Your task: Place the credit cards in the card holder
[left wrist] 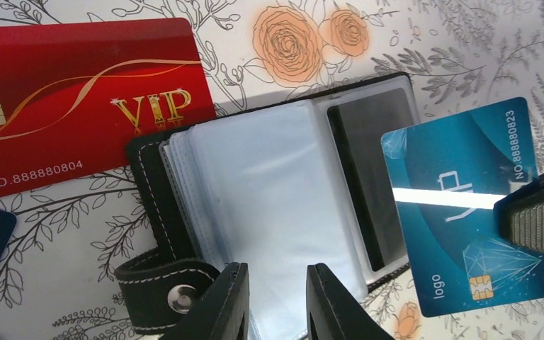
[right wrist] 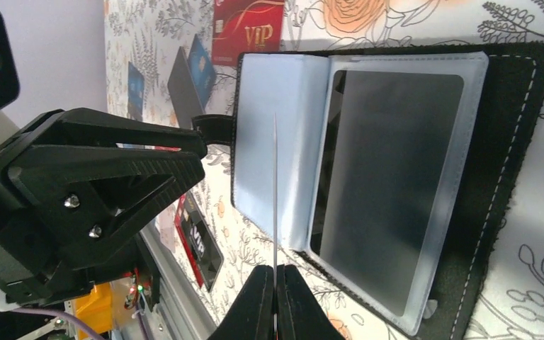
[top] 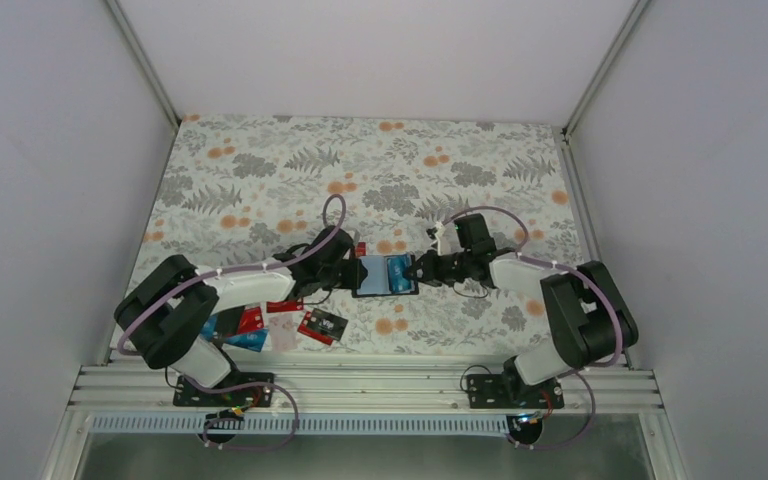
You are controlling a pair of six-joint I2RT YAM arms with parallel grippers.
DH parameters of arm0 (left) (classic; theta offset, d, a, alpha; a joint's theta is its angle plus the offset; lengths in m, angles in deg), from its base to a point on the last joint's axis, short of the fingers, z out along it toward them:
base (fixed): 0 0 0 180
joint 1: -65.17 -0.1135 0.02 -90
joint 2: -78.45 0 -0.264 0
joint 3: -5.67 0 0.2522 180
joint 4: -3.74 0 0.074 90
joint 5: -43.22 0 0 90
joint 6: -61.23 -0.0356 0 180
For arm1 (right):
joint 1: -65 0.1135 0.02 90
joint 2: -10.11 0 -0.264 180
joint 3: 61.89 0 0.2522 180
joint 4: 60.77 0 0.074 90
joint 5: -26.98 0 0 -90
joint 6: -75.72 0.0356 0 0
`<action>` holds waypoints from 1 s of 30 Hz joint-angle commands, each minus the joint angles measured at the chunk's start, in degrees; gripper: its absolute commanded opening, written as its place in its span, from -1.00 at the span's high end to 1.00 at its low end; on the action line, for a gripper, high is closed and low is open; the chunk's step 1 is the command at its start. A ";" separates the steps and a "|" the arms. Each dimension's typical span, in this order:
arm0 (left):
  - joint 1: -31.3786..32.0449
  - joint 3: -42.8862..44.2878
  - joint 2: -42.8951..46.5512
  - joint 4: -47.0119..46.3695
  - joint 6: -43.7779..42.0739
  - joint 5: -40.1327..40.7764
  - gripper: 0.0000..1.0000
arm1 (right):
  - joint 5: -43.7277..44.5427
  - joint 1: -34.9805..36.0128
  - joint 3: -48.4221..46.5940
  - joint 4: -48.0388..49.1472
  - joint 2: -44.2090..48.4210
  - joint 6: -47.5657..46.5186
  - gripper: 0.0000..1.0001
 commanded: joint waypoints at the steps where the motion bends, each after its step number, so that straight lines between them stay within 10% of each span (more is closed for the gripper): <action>1: 0.24 2.38 -1.79 0.20 -1.12 1.29 0.55 | 1.78 1.28 -0.62 3.66 -2.27 0.20 0.92; 30: 0.28 0.68 -5.17 2.07 -0.53 4.36 0.73 | 0.51 2.54 -3.13 5.40 -9.15 0.44 0.91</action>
